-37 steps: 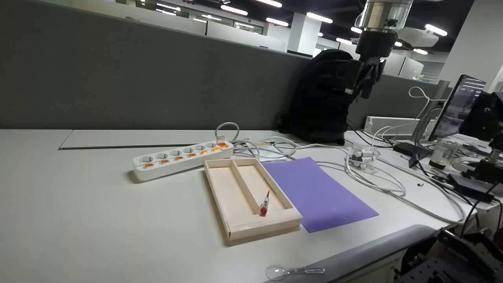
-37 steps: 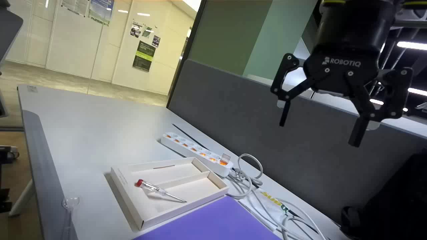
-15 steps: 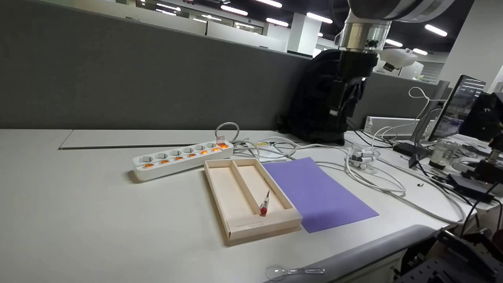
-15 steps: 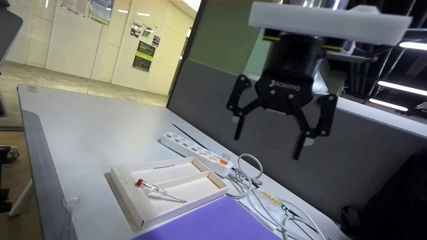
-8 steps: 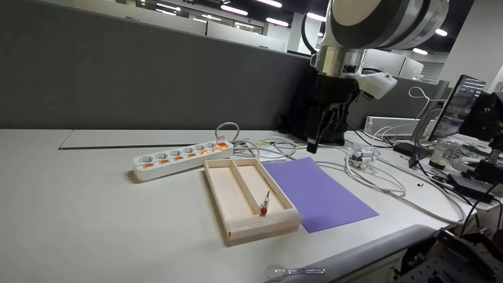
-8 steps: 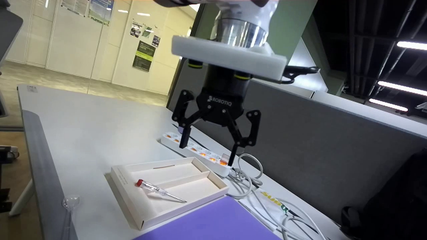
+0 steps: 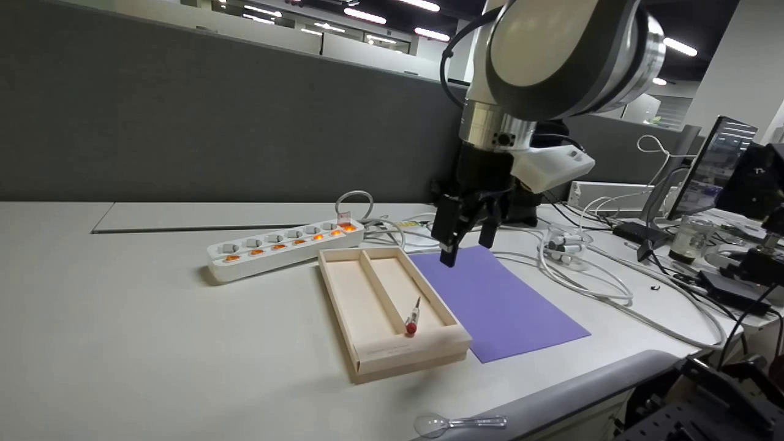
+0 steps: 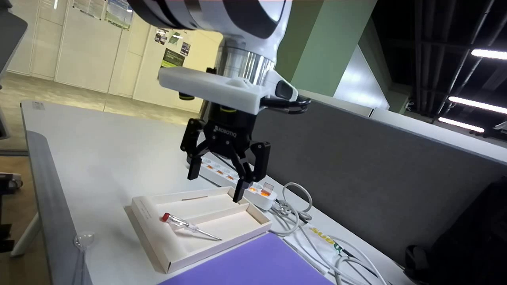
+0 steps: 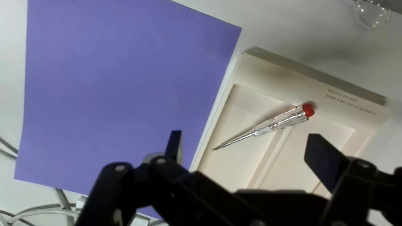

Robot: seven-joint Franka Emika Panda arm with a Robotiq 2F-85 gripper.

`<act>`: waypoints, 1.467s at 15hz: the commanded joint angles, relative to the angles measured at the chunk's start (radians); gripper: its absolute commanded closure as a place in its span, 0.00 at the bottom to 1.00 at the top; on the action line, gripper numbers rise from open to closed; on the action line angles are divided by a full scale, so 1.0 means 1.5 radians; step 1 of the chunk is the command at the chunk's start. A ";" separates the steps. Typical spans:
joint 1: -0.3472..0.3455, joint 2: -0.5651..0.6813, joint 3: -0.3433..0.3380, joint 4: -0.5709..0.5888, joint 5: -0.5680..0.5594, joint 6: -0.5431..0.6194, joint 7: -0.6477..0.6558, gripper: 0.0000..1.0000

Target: Pick up the screwdriver and put it on the table

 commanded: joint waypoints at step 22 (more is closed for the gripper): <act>0.025 0.228 0.059 0.048 -0.255 0.100 0.691 0.00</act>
